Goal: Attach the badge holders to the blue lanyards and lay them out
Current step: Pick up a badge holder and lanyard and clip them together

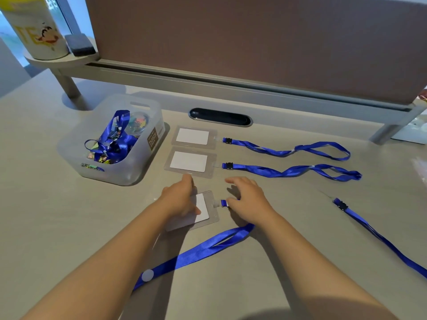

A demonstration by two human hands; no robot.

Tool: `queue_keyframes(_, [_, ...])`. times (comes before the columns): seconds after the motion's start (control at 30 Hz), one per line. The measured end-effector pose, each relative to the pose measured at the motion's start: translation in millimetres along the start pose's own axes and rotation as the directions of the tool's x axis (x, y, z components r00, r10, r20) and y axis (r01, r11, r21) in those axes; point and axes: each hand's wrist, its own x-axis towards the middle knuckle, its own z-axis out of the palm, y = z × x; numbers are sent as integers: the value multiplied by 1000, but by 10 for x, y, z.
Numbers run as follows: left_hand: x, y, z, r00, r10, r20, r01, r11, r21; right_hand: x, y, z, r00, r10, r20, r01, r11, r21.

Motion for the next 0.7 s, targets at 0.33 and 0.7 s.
queue_keyframes(0.33, [-15, 28, -79, 974, 166, -156, -164, 986, 25, 100, -58, 76, 986, 43, 164, -39, 999, -26])
queue_keyframes(0.7, [-201, 179, 2, 846, 391, -363, -392, 917, 74, 116, -139, 66, 987, 154, 49, -156, 835, 528])
